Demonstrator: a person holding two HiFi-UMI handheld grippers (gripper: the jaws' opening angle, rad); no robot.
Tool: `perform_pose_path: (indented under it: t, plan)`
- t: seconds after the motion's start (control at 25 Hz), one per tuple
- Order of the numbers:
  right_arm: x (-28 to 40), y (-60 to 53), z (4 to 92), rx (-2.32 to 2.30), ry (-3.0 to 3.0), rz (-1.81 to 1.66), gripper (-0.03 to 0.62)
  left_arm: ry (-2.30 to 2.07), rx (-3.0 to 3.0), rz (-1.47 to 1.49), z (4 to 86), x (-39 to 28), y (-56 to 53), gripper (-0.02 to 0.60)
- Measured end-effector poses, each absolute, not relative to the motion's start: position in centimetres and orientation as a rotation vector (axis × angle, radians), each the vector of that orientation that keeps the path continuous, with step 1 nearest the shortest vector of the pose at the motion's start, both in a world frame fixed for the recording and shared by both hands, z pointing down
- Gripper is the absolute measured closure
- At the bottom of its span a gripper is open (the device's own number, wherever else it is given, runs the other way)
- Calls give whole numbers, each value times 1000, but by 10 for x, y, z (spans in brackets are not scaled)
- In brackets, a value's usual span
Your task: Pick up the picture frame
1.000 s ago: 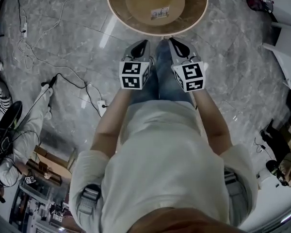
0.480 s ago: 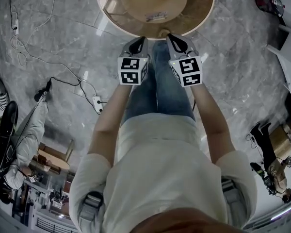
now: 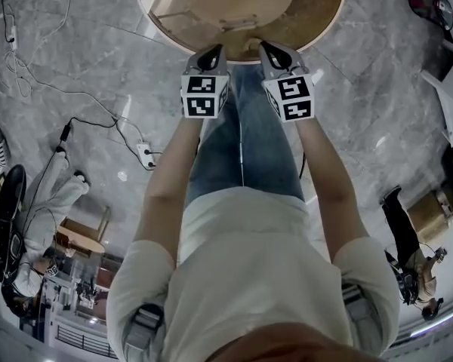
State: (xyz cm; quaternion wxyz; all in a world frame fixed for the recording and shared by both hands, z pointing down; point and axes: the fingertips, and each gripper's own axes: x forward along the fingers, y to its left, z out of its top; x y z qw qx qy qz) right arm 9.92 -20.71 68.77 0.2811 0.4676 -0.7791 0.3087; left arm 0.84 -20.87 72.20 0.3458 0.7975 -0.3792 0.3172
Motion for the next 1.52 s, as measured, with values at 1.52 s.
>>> perform_pose_path:
  t: [1.52]
  plan:
    - [84, -247, 766, 1114, -2082, 810, 411, -908, 2085, 870, 781, 28, -246, 390]
